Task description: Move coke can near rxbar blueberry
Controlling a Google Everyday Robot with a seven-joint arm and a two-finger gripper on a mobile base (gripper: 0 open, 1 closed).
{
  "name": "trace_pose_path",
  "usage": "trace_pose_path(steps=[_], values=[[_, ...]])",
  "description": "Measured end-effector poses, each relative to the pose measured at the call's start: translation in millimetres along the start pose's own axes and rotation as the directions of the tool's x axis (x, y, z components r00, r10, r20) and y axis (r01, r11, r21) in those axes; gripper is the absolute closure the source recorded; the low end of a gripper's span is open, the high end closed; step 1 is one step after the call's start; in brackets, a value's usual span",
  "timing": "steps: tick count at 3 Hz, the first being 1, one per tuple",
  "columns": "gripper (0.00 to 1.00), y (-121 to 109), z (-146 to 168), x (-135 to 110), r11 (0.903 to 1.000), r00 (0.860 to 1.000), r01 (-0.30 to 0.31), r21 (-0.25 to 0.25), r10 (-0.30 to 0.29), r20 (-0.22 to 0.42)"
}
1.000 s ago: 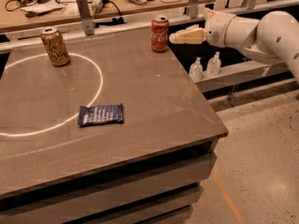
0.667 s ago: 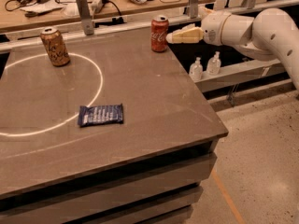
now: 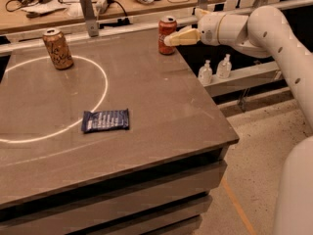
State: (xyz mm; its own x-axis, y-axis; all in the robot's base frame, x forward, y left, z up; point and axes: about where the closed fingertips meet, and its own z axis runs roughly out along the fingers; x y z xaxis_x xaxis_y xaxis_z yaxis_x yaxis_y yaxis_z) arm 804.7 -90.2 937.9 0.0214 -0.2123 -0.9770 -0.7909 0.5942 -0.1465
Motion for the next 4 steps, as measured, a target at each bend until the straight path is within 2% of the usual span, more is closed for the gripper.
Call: trace_pose_path(steps=[2,3,4], values=[[0.00,1,39,23,0.9971,0.999,-0.041,-0.064,0.041,-0.008],[0.18,-2,54,34,0.9950,0.999,-0.054,-0.084,0.054,-0.008],[0.49,1,64,44,0.9890,0.999,-0.052,-0.138,0.054,0.009]])
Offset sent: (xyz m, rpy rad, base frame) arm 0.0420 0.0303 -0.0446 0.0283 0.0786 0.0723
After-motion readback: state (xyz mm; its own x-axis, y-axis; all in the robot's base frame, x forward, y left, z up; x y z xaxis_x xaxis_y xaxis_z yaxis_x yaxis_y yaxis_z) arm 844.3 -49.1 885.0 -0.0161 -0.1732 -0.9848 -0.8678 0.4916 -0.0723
